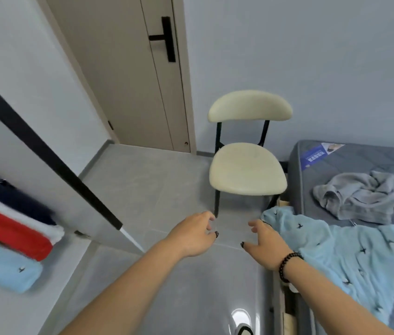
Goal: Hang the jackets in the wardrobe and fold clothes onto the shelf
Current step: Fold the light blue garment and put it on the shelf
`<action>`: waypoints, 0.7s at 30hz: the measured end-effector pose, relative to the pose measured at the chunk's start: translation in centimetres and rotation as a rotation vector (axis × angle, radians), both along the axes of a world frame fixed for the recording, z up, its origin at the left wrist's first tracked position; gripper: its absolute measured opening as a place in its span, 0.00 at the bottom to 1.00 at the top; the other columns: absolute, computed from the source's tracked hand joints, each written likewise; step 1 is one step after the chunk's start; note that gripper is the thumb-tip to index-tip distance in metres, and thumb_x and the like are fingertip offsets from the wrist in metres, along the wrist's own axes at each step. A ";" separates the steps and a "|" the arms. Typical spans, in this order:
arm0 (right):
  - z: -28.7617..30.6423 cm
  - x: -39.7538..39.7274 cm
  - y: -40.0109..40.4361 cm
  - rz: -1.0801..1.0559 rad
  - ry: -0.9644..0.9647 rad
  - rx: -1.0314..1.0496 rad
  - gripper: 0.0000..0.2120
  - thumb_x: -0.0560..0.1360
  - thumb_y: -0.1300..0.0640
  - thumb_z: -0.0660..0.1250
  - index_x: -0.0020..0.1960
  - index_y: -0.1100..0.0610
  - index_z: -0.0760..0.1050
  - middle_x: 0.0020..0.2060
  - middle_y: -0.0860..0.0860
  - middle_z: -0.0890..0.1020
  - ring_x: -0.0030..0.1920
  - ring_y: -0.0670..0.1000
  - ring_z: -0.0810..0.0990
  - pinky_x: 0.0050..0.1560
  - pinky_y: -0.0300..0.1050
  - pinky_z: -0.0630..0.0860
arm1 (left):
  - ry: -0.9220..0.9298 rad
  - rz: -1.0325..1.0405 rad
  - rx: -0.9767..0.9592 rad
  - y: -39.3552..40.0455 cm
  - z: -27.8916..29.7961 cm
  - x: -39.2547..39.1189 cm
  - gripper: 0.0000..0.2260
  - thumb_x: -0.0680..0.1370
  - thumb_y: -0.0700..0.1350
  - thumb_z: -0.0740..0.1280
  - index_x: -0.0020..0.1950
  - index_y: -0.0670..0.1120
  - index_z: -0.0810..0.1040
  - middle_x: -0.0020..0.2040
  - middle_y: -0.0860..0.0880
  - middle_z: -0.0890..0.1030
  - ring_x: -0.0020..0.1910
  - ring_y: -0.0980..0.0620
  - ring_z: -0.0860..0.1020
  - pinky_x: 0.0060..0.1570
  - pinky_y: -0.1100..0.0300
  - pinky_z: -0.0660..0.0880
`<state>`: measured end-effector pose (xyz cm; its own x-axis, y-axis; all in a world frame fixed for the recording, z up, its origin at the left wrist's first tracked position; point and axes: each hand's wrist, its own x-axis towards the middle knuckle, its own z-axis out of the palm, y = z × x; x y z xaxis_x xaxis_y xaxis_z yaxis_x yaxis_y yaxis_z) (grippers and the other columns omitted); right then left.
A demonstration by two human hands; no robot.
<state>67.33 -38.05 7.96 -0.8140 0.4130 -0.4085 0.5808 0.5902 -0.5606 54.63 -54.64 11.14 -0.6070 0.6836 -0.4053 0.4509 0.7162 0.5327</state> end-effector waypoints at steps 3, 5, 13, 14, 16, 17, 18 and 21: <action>-1.0 1.8 4.8 -0.051 -0.036 -0.016 0.28 0.75 0.51 0.67 0.72 0.56 0.61 0.68 0.54 0.69 0.66 0.51 0.70 0.64 0.42 0.68 | -0.033 -0.059 -0.007 6.1 -1.1 1.2 0.19 0.78 0.49 0.61 0.70 0.50 0.68 0.61 0.53 0.75 0.59 0.53 0.75 0.61 0.55 0.73; -1.7 3.0 7.7 -0.104 -0.048 -0.036 0.28 0.76 0.52 0.66 0.72 0.56 0.61 0.68 0.54 0.69 0.66 0.51 0.70 0.64 0.42 0.67 | -0.051 -0.110 -0.016 9.8 -1.9 1.9 0.19 0.79 0.48 0.61 0.70 0.50 0.68 0.61 0.53 0.75 0.59 0.53 0.75 0.61 0.54 0.73; -7.1 8.4 15.2 -0.309 -0.125 -0.106 0.24 0.76 0.53 0.65 0.70 0.55 0.63 0.66 0.52 0.69 0.63 0.50 0.71 0.60 0.38 0.67 | -0.123 -0.321 -0.075 20.8 -8.3 4.2 0.18 0.79 0.48 0.62 0.69 0.51 0.68 0.59 0.53 0.76 0.55 0.52 0.76 0.56 0.56 0.74; -8.4 9.1 15.7 -0.330 -0.137 -0.112 0.24 0.76 0.53 0.65 0.70 0.55 0.64 0.66 0.52 0.70 0.63 0.50 0.71 0.59 0.37 0.66 | -0.134 -0.350 -0.084 22.0 -9.6 4.5 0.18 0.79 0.48 0.62 0.69 0.51 0.69 0.59 0.53 0.76 0.54 0.51 0.76 0.56 0.55 0.74; -11.5 10.5 16.5 -0.370 -0.165 -0.121 0.24 0.76 0.53 0.65 0.70 0.55 0.64 0.66 0.52 0.70 0.64 0.49 0.71 0.60 0.36 0.66 | -0.153 -0.406 -0.097 24.1 -12.9 5.4 0.17 0.79 0.48 0.62 0.68 0.50 0.69 0.58 0.52 0.77 0.53 0.51 0.76 0.56 0.53 0.75; -13.2 11.1 16.9 -0.388 -0.178 -0.124 0.24 0.76 0.53 0.65 0.70 0.55 0.64 0.65 0.52 0.70 0.64 0.50 0.71 0.60 0.36 0.66 | -0.161 -0.432 -0.100 25.0 -14.8 5.9 0.17 0.78 0.48 0.61 0.68 0.50 0.69 0.58 0.52 0.77 0.54 0.50 0.76 0.55 0.53 0.75; -15.0 11.7 17.1 -0.409 -0.190 -0.128 0.24 0.76 0.53 0.65 0.70 0.55 0.64 0.65 0.52 0.70 0.63 0.50 0.71 0.59 0.35 0.65 | -0.170 -0.456 -0.105 25.8 -16.8 6.5 0.18 0.78 0.48 0.61 0.68 0.50 0.69 0.59 0.51 0.77 0.54 0.50 0.76 0.55 0.53 0.74; -20.7 13.5 17.8 -0.457 -0.217 -0.137 0.23 0.76 0.54 0.64 0.70 0.56 0.65 0.66 0.53 0.70 0.63 0.50 0.71 0.58 0.33 0.64 | -0.201 -0.515 -0.139 27.8 -23.3 8.5 0.18 0.78 0.47 0.61 0.69 0.49 0.69 0.63 0.50 0.74 0.58 0.48 0.74 0.57 0.53 0.73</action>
